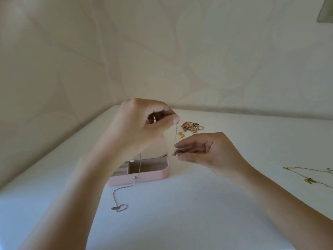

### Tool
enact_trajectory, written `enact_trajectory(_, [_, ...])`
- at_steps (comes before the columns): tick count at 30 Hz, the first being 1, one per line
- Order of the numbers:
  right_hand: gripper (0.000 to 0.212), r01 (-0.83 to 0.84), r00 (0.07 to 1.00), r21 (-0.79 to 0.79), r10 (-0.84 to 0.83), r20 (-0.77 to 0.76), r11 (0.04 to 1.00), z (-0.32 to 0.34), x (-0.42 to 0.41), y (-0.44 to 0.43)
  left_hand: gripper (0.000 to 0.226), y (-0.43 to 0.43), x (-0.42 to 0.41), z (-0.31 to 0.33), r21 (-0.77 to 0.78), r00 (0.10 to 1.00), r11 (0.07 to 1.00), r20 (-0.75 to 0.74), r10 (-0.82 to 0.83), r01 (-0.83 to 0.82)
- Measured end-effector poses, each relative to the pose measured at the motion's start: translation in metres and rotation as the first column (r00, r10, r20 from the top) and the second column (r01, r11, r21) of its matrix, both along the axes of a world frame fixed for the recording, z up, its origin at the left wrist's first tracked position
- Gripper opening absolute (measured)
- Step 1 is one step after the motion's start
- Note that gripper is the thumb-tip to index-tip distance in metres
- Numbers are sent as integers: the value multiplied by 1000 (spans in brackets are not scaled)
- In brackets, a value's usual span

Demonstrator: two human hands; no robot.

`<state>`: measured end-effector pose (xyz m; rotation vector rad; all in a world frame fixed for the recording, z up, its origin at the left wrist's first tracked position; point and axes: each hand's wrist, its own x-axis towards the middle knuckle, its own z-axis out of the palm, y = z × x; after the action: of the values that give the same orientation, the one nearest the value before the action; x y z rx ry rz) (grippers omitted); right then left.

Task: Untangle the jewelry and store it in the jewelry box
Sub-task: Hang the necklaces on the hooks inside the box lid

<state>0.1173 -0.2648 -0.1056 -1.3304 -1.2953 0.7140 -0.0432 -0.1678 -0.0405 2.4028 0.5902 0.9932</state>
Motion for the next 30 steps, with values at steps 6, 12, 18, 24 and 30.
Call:
enact_trajectory(6, [27,-16,999,69,19,-47,997,0,-4,-2,9,-3,-3,3,-5,1000,1000,-16,-15,15])
enact_trajectory(12, [31,-26,997,90,33,-74,996,2,-4,-1,11,-4,-5,5,-14,998,999,-33,-47,47])
enact_trajectory(18, [35,-16,997,115,25,-76,993,3,-8,-2,11,-5,-5,6,-17,996,998,-55,-68,68])
enact_trajectory(24, [35,-25,996,148,37,-79,989,3,-9,-3,10,-6,-7,8,-19,995,997,-62,-81,80])
enact_trajectory(30, [33,-25,997,156,37,-73,987,5,-10,-5,7,-8,-8,8,-4,995,996,-51,-86,86])
